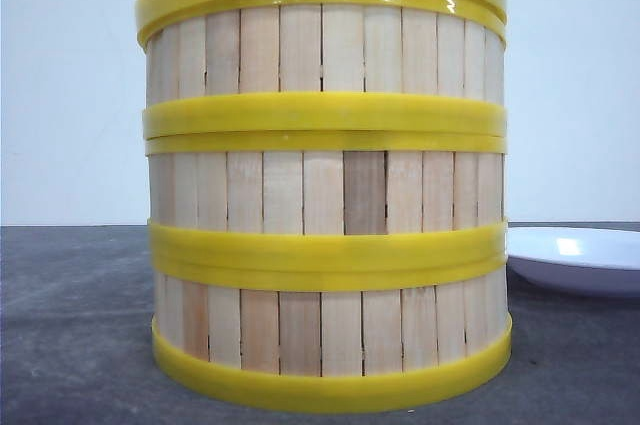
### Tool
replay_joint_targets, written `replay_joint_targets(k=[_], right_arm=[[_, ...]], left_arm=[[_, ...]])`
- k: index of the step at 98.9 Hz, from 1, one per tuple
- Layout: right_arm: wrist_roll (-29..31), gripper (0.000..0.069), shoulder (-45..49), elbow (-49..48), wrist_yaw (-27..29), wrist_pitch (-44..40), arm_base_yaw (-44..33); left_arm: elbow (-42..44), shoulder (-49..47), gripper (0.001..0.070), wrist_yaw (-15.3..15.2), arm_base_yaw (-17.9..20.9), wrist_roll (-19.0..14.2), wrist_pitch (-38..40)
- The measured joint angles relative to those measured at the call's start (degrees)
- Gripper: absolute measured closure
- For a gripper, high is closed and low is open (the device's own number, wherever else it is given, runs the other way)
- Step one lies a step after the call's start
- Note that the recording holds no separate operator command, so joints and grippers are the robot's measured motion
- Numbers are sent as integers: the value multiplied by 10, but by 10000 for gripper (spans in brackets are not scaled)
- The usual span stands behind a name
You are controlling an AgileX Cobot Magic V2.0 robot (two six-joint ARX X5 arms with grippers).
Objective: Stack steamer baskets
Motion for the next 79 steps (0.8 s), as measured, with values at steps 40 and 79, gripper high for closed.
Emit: replay_joint_targets(k=[40, 79], right_arm=[[0, 684, 0, 0, 0, 0, 0], [0, 684, 0, 0, 0, 0, 0]], left_arm=[[-2, -4, 681, 1, 56, 76, 4], [-163, -65, 681, -6, 243, 117, 153]])
